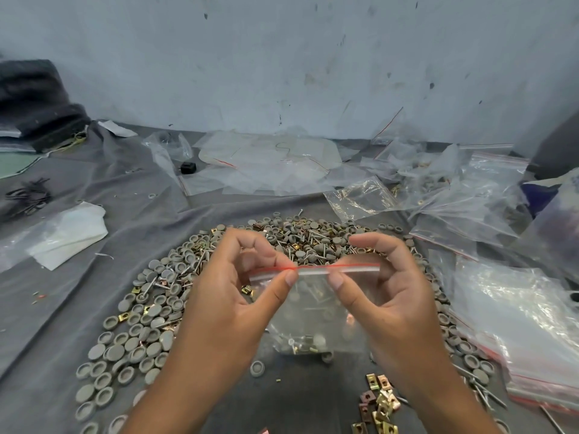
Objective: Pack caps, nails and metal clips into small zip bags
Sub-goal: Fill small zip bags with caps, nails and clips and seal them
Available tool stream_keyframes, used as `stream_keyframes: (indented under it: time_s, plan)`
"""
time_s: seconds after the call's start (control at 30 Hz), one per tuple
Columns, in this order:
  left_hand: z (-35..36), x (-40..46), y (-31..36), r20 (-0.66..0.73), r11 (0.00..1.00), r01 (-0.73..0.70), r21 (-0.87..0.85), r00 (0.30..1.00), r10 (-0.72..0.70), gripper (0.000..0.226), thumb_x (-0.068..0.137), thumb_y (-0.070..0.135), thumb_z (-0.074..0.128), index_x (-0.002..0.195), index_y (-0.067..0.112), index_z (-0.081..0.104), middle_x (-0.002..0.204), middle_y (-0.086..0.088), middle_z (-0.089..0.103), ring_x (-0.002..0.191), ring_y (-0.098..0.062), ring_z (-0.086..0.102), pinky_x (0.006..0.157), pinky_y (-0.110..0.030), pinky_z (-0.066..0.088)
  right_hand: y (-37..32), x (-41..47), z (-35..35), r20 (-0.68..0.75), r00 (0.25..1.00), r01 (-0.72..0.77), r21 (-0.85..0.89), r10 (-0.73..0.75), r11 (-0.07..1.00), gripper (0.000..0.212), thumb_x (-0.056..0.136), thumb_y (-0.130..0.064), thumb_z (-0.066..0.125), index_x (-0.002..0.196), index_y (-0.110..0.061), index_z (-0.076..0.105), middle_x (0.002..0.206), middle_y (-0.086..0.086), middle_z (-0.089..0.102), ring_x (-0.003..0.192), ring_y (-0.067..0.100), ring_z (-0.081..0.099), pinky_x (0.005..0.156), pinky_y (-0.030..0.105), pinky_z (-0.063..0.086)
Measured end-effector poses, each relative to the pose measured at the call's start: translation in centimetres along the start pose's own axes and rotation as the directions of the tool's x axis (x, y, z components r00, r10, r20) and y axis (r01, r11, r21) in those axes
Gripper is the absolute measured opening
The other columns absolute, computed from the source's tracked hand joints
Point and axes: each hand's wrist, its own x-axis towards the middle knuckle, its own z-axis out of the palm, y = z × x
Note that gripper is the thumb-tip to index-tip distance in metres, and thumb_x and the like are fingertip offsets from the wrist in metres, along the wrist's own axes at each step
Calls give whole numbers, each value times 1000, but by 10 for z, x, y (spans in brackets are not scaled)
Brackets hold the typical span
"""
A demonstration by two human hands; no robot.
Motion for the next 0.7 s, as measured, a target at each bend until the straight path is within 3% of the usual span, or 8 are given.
stream_keyframes:
  time_s: [0.07,0.23,0.4,0.57,0.63,0.7]
  plan:
    - [1,0,1,5,1000,7,-19,1000,-6,34,75,37,80,98,36,55,99,-1,76,96,-21,72,76,-40,56,0,-1,1,-7,1000,13,4,-13,1000,36,82,-31,78,113,-35,61,96,4,74,88,17,72,75,27,58]
    - [4,-2,0,-4,1000,-12,-21,1000,11,41,70,38,84,95,32,53,88,-2,77,85,-18,75,71,-19,55,1,-3,6,52,998,24,-42,-22,999,34,85,-28,76,115,-33,60,98,4,72,91,21,73,75,37,61]
    - [0,-2,-4,-21,999,-36,-15,999,36,42,64,41,88,79,34,50,80,-7,77,82,-21,77,71,-24,59,-1,-1,4,117,993,-1,-68,9,998,45,80,-44,85,118,-41,60,99,4,77,96,25,75,85,44,59]
    - [1,-1,-3,8,995,3,-102,1000,-2,39,55,36,92,77,30,60,79,-9,77,74,-22,77,58,-18,57,-6,6,-5,125,989,-85,60,77,995,41,72,-37,91,101,-36,63,91,10,78,81,22,76,65,21,56]
    - [0,0,-2,-5,992,43,-117,999,-44,41,53,40,91,81,30,62,81,-8,78,55,-12,71,44,-15,47,-7,8,-10,90,992,-97,85,89,992,41,68,-37,93,97,-33,64,88,9,77,77,17,74,62,20,56]
    - [-4,-1,-1,1,996,58,-67,998,-58,42,55,48,89,79,31,58,81,-6,78,41,-2,56,39,-12,37,-9,8,-15,91,992,-85,27,82,996,38,68,-42,92,94,-33,66,88,5,76,78,14,73,63,22,56]
